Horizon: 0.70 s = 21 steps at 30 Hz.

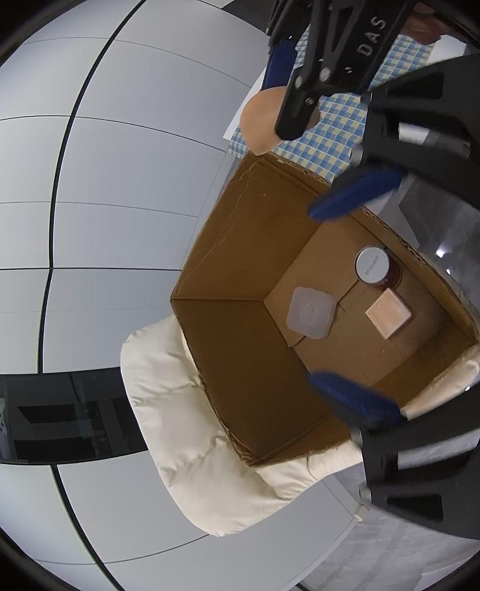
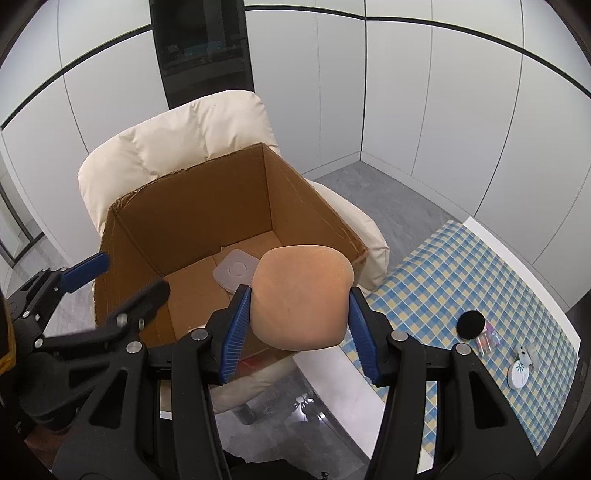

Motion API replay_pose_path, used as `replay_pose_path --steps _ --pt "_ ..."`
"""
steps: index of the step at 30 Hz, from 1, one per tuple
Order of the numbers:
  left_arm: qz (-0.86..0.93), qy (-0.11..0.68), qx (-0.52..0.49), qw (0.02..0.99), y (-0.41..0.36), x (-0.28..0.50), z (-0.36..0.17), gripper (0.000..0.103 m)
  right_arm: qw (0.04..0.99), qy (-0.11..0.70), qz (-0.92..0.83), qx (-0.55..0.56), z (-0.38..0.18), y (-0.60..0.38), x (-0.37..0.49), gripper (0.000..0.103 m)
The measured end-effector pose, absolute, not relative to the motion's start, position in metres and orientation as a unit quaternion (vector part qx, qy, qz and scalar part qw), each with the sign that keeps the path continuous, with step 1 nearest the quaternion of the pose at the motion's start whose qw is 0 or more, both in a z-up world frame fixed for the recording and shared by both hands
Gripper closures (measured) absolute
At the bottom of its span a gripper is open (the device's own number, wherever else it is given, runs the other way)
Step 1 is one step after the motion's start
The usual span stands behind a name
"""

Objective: Organize objects
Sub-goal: 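Open the left tool over the box while the right tool releases the tan sponge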

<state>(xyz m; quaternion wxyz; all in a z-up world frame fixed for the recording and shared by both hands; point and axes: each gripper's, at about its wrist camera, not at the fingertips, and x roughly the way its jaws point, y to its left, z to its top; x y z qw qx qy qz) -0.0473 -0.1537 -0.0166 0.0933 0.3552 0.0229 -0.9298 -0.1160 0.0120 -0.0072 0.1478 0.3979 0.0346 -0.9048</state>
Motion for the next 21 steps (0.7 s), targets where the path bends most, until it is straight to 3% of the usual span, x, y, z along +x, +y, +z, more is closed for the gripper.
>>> replay_pose_path --steps 4,21 --pt "-0.932 0.032 0.347 0.098 -0.164 -0.041 -0.012 0.0 0.151 0.026 -0.903 0.4 -0.007 0.005 -0.122 0.049" --pt "-0.924 0.069 0.343 0.153 -0.217 -0.019 -0.009 0.0 0.182 0.046 -0.894 0.407 -0.014 -0.045 -0.132 0.049"
